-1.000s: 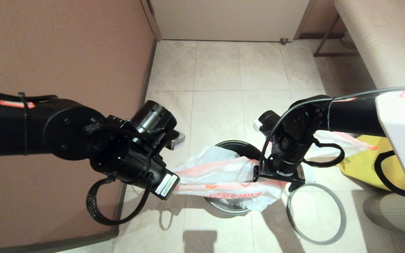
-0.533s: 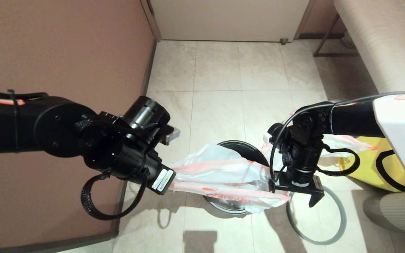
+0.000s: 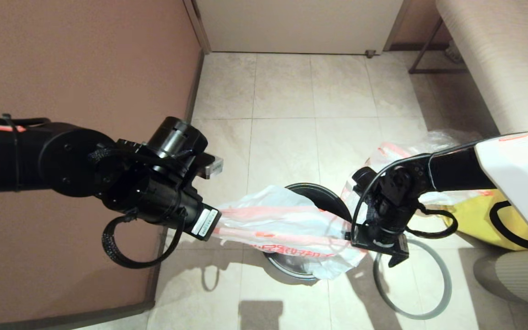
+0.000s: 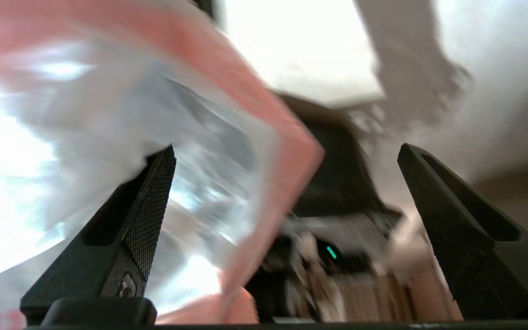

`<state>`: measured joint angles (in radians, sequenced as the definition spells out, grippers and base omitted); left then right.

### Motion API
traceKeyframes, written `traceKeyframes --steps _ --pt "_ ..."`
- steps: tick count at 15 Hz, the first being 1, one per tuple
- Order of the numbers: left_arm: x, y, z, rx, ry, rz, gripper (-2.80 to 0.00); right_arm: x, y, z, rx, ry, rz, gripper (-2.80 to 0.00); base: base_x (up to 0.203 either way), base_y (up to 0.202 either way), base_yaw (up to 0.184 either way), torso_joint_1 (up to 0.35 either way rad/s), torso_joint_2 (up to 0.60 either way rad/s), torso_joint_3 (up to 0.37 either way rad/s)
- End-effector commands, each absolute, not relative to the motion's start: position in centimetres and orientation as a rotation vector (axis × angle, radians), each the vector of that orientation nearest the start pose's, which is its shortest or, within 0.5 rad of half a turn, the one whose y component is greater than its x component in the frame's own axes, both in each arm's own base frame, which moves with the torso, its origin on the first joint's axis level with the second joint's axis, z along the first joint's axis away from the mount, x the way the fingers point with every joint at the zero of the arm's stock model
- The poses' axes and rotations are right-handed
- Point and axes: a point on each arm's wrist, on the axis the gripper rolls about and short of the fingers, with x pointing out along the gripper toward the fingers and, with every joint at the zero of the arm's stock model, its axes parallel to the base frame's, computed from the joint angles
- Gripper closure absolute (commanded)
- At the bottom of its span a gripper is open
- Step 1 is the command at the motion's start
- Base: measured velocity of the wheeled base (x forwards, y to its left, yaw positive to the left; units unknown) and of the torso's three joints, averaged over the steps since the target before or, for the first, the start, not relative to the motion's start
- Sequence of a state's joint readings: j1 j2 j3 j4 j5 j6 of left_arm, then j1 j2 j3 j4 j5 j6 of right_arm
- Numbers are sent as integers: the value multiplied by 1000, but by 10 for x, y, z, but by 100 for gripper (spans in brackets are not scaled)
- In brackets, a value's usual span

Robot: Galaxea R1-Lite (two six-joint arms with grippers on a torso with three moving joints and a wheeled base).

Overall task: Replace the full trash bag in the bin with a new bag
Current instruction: Put the new garbage bag on the trash can

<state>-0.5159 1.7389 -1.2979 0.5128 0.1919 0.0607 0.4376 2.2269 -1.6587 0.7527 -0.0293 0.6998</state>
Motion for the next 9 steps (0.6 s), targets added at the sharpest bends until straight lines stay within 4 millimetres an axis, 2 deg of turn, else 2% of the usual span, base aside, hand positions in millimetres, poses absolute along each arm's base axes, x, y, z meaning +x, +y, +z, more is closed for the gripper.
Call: traceKeyframes --steps 1,2,3,4,9 --pt "264 -141 206 386 894 -320 0 360 170 112 329 1256 -65 -280 0 0 0 0 0 0" --pt "264 -140 208 383 890 -317 0 358 170 110 325 1266 -65 -280 0 0 0 0 0 0" --pt "264 -139 208 383 890 -315 0 355 169 111 323 1268 -69 -232 0 0 0 0 0 0" --pt "265 -140 207 383 892 -316 0 353 167 115 328 1262 -66 0 0 0 0 0 0 0" --pt "265 -141 205 387 899 -319 0 343 165 122 334 1271 -62 0 0 0 0 0 0 0"
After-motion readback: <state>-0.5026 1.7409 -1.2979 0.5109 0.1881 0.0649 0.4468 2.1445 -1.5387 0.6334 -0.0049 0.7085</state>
